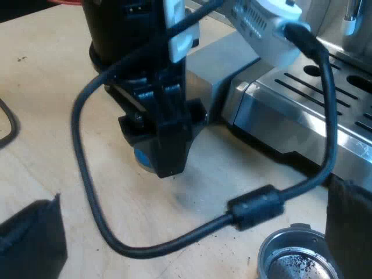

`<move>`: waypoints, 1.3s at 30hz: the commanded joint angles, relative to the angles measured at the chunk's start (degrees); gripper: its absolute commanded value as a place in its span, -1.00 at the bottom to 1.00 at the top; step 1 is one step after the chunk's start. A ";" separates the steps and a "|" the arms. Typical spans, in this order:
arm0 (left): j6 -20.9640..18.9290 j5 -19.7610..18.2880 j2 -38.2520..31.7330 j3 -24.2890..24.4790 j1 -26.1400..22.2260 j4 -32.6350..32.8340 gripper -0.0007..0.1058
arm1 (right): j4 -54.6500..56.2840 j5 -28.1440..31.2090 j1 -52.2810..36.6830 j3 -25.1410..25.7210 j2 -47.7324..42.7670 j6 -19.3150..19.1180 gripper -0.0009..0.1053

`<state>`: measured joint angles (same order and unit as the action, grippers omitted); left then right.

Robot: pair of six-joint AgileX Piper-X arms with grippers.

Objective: Grind coffee beans and then tamp

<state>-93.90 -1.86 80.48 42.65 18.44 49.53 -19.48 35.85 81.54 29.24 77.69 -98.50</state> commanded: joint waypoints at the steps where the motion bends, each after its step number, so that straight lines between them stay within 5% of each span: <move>1: -0.05 -0.06 -0.34 0.59 0.03 -0.09 0.06 | -0.48 0.42 -0.05 0.23 -0.16 -0.71 0.74; 3: -0.05 -0.06 -0.34 0.58 0.03 0.02 -0.14 | -0.48 0.42 -0.05 0.23 -0.16 -0.71 0.74; 7: -0.05 -0.06 -0.87 0.58 0.03 0.22 -0.95 | -0.48 0.42 -0.05 0.23 -0.16 -0.71 0.74; 24: 1.46 -0.74 -16.77 0.58 0.03 5.04 -0.98 | 8.67 0.06 0.67 0.23 -9.85 1.66 0.74; 26: 1.66 -2.93 -19.43 0.58 0.03 5.80 -0.98 | 10.54 0.06 0.67 0.23 -11.23 3.12 0.74; 28: 2.08 -5.53 -20.58 0.58 0.03 6.02 -0.98 | 16.13 0.19 0.67 0.23 -14.56 9.31 0.74; 30: 2.40 -11.26 -23.43 0.58 0.03 6.92 -0.98 | 22.25 2.36 0.67 0.23 -16.51 10.02 0.74; 36: 2.40 -11.50 -24.77 1.87 0.03 9.16 -0.98 | 23.53 6.38 0.67 -1.80 -16.94 10.86 0.74; 39: 2.40 -12.34 -24.77 2.72 0.03 9.31 -0.98 | 17.10 6.37 0.67 -7.90 -17.06 13.91 0.74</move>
<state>-91.44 -13.42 55.96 44.78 18.44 58.79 -0.31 41.70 82.26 23.16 60.94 -85.60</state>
